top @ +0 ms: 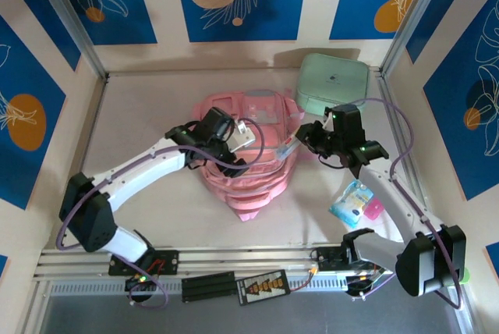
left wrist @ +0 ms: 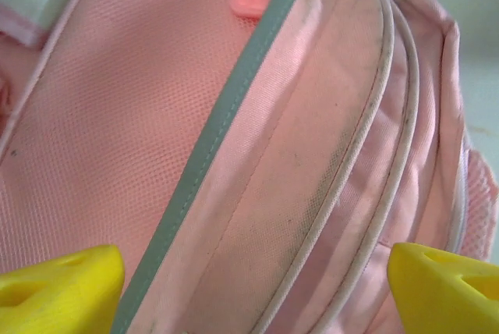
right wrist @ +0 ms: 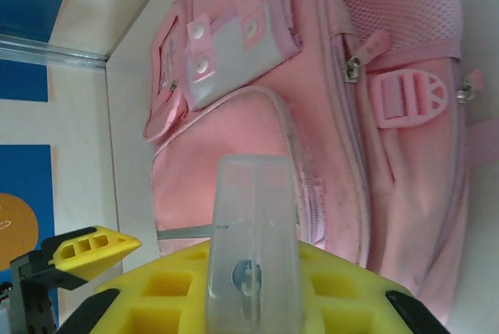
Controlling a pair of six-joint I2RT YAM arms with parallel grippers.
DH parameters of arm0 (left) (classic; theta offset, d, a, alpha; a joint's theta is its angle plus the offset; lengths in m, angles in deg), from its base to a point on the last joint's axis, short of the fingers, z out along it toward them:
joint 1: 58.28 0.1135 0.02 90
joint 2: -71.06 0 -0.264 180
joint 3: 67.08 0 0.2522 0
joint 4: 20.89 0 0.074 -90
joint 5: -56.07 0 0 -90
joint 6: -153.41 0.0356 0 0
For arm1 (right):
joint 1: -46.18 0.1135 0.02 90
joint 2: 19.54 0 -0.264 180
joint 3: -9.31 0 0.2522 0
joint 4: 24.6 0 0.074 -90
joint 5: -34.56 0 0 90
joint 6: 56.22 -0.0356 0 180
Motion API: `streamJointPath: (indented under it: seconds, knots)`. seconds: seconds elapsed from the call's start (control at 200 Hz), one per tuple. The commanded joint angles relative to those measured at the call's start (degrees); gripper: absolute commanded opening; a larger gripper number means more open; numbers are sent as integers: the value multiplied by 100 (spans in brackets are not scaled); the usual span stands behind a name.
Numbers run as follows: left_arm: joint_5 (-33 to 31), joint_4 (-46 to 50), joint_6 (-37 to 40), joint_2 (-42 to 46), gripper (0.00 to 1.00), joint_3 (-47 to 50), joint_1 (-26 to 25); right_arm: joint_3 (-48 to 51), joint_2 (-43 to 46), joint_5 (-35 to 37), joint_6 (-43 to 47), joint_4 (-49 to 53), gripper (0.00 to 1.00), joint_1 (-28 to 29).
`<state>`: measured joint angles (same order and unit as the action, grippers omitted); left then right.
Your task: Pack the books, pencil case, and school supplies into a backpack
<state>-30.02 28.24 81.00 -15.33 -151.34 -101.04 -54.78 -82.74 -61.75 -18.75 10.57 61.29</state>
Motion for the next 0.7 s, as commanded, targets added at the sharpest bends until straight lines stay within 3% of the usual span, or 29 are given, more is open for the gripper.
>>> streamJointPath:
  seconds: [0.0,0.14,0.375,0.49,0.69]
  knots:
    - [-169,440,850,-326,84,-450,-38,79,208,39,-13,223,15,-118]
    - [-26,715,1127,-648,80,-658,-40,119,242,-44,-169,120,15,-193]
    - [59,844,1312,-1001,81,-771,-44,-19,141,-143,-315,-21,15,-211]
    - [-378,814,1088,-1160,63,-1010,-51,8,159,-144,-347,-5,15,-214]
    - [-495,1240,833,-1105,34,-1451,-42,70,266,-102,-322,86,15,-244]
